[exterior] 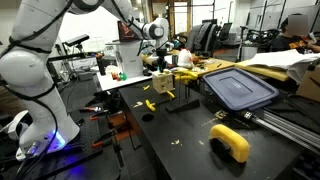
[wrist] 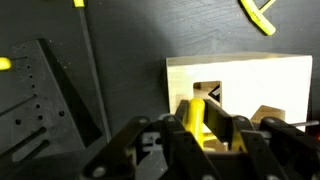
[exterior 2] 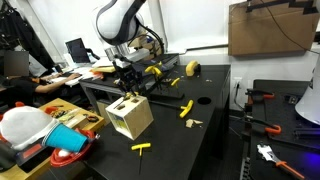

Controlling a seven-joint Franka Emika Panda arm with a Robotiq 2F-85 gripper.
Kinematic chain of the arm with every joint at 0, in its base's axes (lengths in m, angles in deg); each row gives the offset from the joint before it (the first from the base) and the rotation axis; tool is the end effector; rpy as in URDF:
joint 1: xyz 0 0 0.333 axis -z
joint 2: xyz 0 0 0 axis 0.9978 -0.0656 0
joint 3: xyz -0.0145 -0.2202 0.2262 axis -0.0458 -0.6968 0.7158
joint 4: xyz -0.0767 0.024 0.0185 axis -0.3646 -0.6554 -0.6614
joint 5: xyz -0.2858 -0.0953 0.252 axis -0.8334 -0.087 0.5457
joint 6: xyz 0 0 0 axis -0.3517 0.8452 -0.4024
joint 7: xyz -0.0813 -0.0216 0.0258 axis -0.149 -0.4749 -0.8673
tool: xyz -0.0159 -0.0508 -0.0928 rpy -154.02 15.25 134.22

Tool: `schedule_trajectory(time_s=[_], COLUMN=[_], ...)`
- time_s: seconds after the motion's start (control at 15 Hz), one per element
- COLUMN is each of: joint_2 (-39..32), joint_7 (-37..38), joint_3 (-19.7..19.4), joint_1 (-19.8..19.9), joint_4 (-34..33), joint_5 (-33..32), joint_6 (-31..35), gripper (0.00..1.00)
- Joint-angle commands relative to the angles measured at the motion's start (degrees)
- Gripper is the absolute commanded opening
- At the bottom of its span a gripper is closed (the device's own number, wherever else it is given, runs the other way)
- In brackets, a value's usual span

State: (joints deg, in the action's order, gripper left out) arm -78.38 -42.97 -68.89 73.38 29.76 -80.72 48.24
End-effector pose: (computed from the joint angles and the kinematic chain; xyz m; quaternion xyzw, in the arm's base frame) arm 0.6651 0.1775 0.2858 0.9953 -0.0884 -0.0388 0.0008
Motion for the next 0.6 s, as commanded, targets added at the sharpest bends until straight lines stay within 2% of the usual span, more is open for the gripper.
schedule_trajectory(time_s=[0.0,0.53], joint_2=[2.87,4.77], joint_7=[0.15,0.92], joint_3=[0.01,-0.17], joint_1=[0.32,0.70], joint_4=[3.45,7.90], joint_5=[1.64,3.30], joint_6=[-0.53,0.52], gripper=[0.06,0.06])
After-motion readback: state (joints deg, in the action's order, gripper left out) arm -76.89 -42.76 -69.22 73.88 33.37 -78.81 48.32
